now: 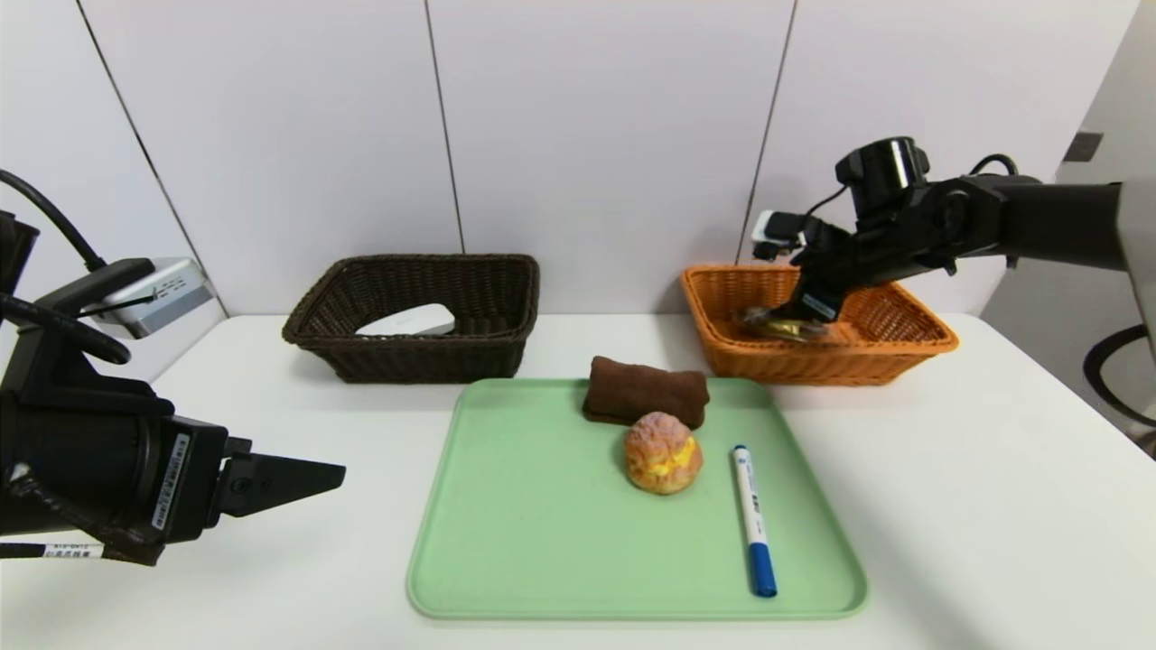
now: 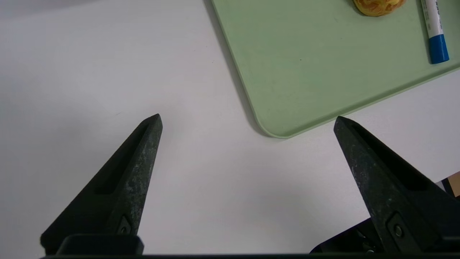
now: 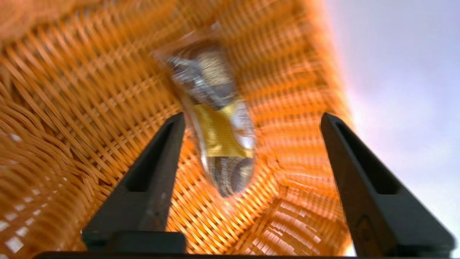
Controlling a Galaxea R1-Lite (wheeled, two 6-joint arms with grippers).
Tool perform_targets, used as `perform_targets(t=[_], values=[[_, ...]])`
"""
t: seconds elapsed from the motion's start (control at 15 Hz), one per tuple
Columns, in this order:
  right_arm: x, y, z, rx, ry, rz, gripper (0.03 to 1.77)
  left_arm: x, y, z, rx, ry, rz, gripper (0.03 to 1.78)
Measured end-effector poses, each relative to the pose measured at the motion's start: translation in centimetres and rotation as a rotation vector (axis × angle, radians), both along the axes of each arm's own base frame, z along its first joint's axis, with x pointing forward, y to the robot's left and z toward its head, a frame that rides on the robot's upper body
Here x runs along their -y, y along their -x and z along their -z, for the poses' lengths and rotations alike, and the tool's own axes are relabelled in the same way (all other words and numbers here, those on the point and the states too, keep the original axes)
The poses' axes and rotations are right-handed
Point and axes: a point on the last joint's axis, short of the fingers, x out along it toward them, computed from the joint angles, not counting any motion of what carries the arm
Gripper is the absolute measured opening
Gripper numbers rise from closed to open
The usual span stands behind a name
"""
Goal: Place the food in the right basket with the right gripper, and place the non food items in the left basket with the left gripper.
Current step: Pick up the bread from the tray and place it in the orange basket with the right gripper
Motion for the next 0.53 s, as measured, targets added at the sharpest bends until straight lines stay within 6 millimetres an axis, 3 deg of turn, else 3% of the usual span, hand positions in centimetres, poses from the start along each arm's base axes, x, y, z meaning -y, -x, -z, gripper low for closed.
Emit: perform_targets(t=[0.33, 0.53], values=[[0.0, 2.4, -4.7, 0.074, -0.195, 0.116, 1.51, 0.0, 0.0, -0.2, 0.016, 0.006, 0.0, 1.69], [-0.4, 4.9, -7.2, 0.043, -0.361, 0.21, 1.57, 0.0, 0.0, -0.2, 0.019, 0.007, -0.001, 1.69]])
